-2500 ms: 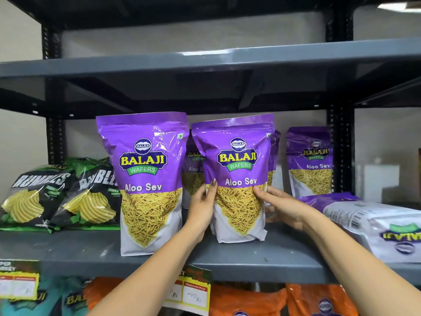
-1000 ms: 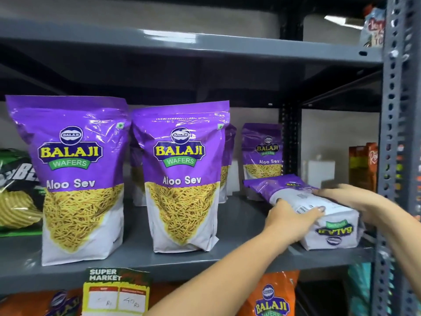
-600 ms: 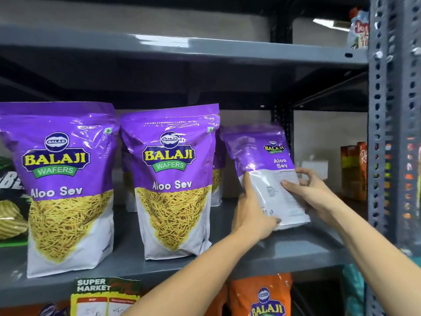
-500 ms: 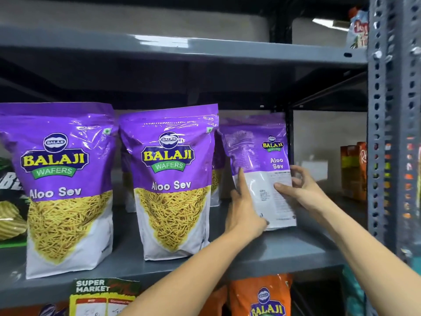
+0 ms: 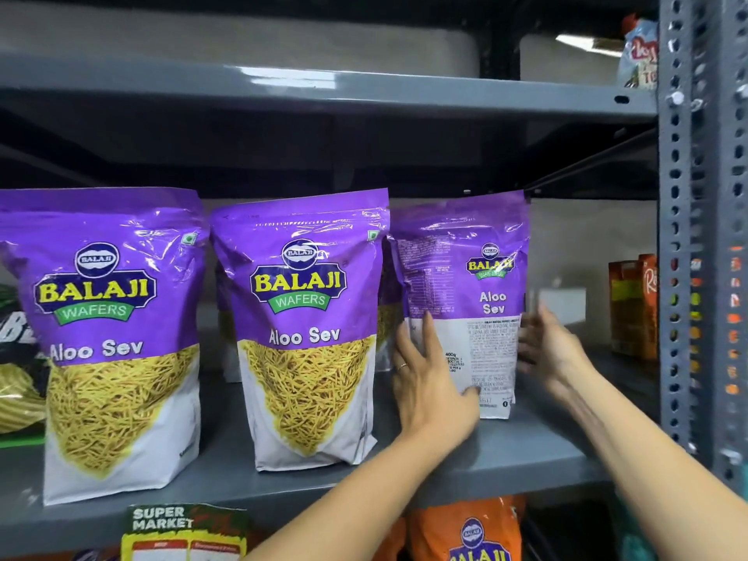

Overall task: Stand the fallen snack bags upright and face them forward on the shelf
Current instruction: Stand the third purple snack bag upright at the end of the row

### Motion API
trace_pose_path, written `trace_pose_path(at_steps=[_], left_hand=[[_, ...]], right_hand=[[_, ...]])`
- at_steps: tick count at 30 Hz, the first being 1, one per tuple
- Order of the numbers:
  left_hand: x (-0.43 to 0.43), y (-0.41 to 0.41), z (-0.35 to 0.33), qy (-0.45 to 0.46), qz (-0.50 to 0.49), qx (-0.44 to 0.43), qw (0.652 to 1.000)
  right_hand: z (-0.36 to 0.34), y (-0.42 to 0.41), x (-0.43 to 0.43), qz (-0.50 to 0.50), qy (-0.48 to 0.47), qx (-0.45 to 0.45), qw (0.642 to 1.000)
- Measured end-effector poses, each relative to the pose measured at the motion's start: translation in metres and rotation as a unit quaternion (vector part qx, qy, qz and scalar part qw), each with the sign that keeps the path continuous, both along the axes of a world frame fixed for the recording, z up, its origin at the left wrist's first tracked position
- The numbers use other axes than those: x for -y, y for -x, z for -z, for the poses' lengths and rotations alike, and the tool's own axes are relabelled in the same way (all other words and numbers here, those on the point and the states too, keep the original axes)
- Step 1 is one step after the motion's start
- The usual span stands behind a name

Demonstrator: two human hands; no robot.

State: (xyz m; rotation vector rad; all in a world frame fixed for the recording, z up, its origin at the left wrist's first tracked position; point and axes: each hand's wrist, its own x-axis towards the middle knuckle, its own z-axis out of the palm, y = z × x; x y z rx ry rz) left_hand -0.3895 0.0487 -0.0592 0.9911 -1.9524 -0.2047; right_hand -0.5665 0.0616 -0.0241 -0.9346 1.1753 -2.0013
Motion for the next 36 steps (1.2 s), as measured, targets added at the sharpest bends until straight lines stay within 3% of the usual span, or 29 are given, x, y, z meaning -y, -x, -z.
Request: trace_pose_path(at_steps=[2,4,9,14,17,24,26,32,36], left_hand=[[-0.011,0.008,0.002,-0.057,0.025,-0.089,0.994],[-0.017,0.017,0.003,-0.145,0.09,-0.156,0.973],[-0.018,0.021,-0.003,-0.215,0.123,-0.168,0.954],[-0.009,0.017,-0.01,-0.231,0.114,-0.185,0.948],[-0.003,0.015,-0.016,-0.243,0.119,-0.196,0.943],[0.026,0.001,-0.018,-0.281,0.225,-0.15,0.921],[0.032,-0.004,-0.018,-0.299,0.244,-0.165,0.908],[0.044,-0.001,-0.007,-0.295,0.275,-0.323,0.856],[0.044,0.002,-0.003,-0.288,0.278,-0.311,0.862]], right_hand=[[0.0,0.003,0.006,-0.03,-0.036,0.069,0.997],[0.002,0.001,0.009,-0.076,-0.074,0.067,0.992],[-0.002,0.0,0.002,-0.131,-0.1,-0.042,0.985],[0.014,0.007,-0.007,-0.116,-0.166,-0.097,0.974],[0.017,0.005,-0.003,-0.152,-0.148,-0.116,0.97],[0.007,0.001,-0.007,-0.223,-0.004,-0.143,0.964],[0.007,-0.001,-0.009,-0.216,0.003,-0.147,0.965],[0.012,-0.011,-0.005,-0.109,0.013,-0.152,0.982],[0.016,-0.018,-0.004,-0.058,0.021,-0.16,0.985]])
